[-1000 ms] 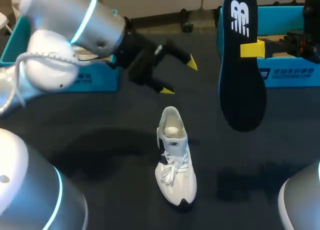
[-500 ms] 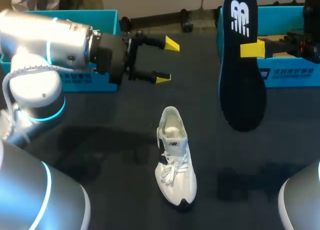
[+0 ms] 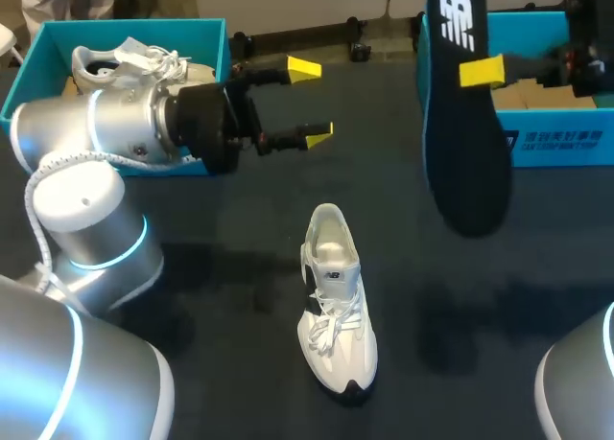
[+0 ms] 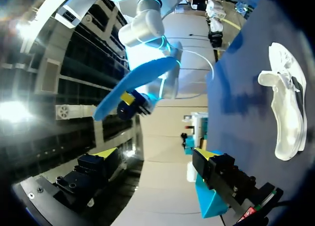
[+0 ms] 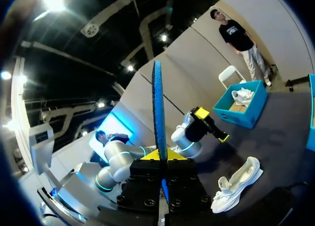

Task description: Take the shoe out of the shoebox, open the shoe tongue, remove and reinsert the insole, then place the shoe into the shoebox

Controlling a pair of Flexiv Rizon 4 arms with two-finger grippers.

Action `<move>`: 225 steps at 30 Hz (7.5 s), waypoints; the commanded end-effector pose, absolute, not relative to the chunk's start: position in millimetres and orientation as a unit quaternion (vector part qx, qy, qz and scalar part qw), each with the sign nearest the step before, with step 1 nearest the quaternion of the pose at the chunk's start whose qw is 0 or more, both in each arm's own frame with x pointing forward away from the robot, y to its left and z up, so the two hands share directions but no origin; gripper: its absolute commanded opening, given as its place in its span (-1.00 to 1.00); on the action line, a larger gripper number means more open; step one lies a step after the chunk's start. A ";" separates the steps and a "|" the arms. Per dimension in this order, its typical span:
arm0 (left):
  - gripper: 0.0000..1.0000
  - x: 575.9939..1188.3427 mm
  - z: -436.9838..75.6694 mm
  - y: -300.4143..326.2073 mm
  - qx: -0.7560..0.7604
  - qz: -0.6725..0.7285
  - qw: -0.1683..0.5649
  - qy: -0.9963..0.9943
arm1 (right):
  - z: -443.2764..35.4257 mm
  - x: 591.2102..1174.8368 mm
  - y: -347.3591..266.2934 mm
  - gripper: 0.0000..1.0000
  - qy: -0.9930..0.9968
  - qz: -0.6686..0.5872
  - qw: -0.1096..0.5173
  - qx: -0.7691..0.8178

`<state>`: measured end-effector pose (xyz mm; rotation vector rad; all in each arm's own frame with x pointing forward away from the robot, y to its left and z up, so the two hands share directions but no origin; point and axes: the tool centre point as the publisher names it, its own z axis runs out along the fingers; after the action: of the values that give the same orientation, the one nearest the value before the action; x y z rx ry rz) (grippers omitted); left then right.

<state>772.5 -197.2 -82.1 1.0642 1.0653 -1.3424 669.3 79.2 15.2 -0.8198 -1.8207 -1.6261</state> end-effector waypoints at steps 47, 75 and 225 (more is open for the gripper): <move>1.00 776.0 -100.6 -189.6 0.456 -0.520 0.535 0.485 | -60.1 787.6 96.2 -1.00 -0.639 -0.479 0.409 -0.442; 1.00 794.3 -108.3 -224.3 0.477 -0.489 0.537 0.495 | -87.2 836.6 130.0 -1.00 -0.600 -0.463 0.440 -0.482; -1.00 817.1 -91.8 -141.0 -0.140 -0.684 -0.336 0.632 | -122.4 807.2 129.0 1.00 -0.561 -0.485 0.465 -0.484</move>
<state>811.3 -140.5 -89.0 0.0946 2.3475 -2.3322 807.0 127.4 -121.6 -1.1874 -1.3760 -1.1900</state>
